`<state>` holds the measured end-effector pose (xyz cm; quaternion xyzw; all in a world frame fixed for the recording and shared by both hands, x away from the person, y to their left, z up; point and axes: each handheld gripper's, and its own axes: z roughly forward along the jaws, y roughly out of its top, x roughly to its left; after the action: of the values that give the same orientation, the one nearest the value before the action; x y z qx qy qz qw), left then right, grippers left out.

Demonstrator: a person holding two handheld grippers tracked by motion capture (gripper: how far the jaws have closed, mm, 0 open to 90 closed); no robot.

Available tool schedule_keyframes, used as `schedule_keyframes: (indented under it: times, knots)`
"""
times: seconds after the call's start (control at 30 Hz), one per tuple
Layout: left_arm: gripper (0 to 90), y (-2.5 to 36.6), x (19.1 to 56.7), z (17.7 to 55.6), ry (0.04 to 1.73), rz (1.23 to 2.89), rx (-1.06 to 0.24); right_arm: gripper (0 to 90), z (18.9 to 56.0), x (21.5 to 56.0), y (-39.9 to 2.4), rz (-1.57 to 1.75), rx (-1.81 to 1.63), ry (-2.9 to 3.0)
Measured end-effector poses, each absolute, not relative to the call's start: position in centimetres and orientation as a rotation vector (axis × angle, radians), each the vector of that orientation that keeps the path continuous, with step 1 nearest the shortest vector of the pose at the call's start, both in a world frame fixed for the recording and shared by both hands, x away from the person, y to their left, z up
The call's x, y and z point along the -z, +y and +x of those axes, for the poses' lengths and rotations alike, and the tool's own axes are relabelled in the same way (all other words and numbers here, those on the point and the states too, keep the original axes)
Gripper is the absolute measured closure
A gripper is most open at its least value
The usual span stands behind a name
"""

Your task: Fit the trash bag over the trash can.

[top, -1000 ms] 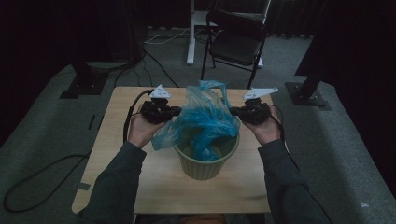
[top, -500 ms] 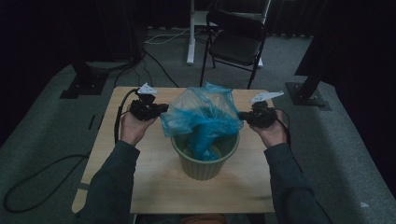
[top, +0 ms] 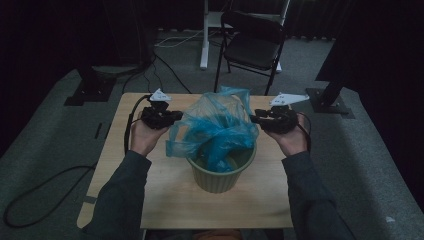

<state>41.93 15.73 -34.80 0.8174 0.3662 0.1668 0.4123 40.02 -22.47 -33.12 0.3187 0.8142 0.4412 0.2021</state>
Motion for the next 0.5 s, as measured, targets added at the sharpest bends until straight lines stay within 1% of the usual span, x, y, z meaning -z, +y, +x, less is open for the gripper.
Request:
schedule_keyframes:
  times: [0.03,0.1,0.2,0.33,0.5]
  knots:
    - [84.5,15.8,34.8,42.0,0.924,2.053,-0.42,62.7,39.9,32.9,-22.4,0.884,-1.237,2.261]
    - [84.3,15.8,34.8,42.0,0.927,2.053,-0.422,61.2,39.7,32.7,-22.4,0.869,-1.253,2.254]
    - [84.1,15.7,34.9,42.0,0.928,2.05,-0.42,61.0,39.7,32.5,-22.3,0.85,-1.264,2.255]
    - [84.1,15.4,34.9,42.1,0.918,2.057,-0.419,58.5,40.2,32.5,-21.1,0.827,-1.266,2.277]
    - [83.9,15.0,35.0,42.1,0.908,2.064,-0.416,57.5,41.1,32.7,-19.7,0.817,-1.25,2.306]
